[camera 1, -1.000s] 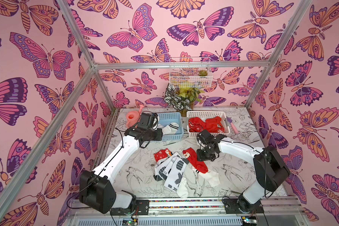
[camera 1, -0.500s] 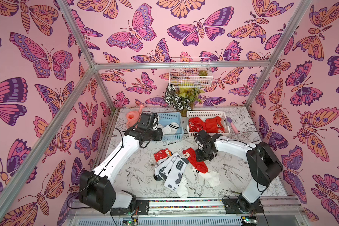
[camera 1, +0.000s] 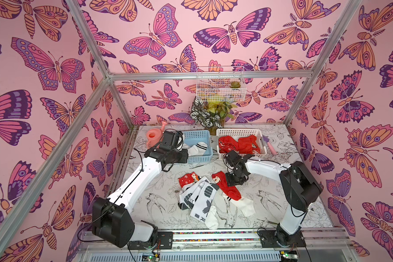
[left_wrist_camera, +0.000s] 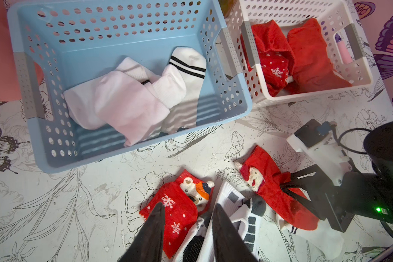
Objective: Sort the socks into the basket by color
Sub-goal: Pick up the sock at the center of the board.
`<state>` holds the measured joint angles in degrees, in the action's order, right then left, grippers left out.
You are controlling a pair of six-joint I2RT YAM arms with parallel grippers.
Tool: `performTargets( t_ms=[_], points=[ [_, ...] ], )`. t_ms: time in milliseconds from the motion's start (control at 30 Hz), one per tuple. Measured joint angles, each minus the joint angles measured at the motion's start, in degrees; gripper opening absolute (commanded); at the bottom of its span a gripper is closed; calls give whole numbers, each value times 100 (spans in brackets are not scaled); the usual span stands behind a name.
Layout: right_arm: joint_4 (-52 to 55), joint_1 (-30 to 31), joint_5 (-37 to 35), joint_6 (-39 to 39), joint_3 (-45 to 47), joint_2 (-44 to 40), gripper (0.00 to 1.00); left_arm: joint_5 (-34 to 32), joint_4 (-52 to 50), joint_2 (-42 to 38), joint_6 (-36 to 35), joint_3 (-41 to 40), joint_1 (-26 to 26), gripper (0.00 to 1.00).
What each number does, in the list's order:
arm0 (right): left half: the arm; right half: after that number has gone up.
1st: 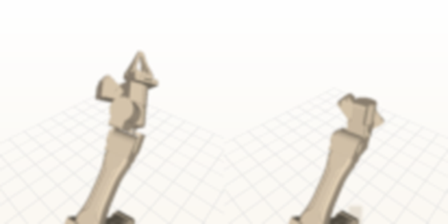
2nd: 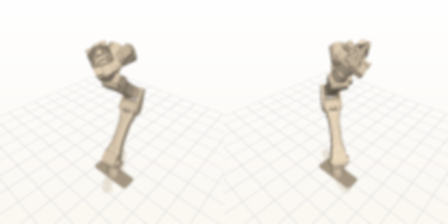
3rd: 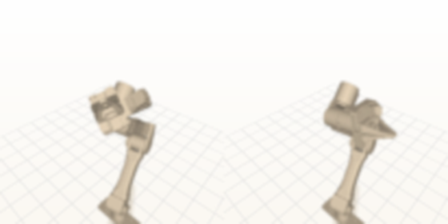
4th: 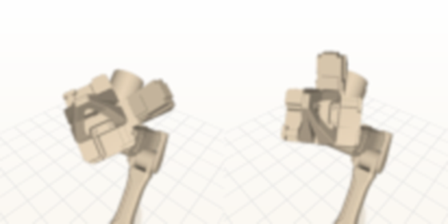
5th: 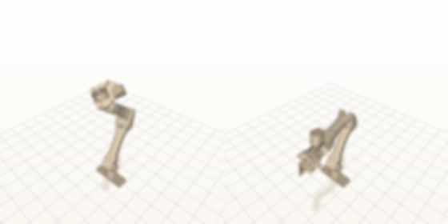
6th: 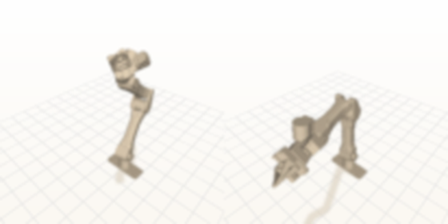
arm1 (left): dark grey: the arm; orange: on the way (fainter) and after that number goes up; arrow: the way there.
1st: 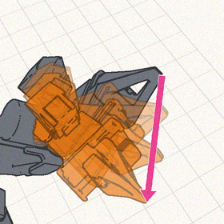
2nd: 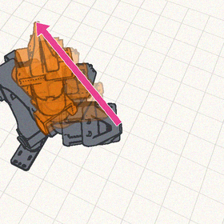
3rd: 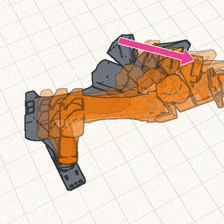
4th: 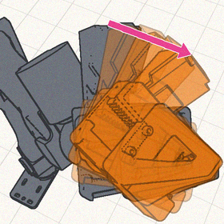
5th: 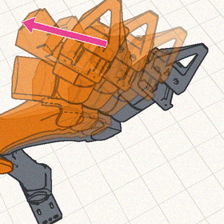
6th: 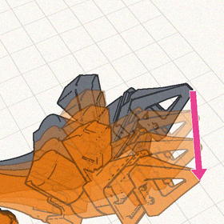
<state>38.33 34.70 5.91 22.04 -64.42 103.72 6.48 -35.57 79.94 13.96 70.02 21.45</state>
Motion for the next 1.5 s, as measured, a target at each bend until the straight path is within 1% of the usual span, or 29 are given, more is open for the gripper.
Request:
performTargets(
  t_ms=[67,133,267,433,633,1133,1500],
  points=[
    [9,0,-22,-28,-48,48,21,-7,0,0,0,0,0,38],
    [7,0,-37,-57,-81,81,14,-9,0,0,0,0,0,38],
    [13,0,-48,-105,-142,125,7,-9,0,0,0,0,0,37],
    [79,2,-83,-153,-210,125,2,-9,0,0,0,0,0,38],
    [297,2,-190,-284,-385,37,0,-9,0,0,0,0,0,37],
    [1086,2,-634,-619,-1082,-756,0,-9,0,0,0,0,0,37],
    [1519,2,-907,-855,-1655,-826,0,-9,0,-2,0,0,0,37]
  ],
)
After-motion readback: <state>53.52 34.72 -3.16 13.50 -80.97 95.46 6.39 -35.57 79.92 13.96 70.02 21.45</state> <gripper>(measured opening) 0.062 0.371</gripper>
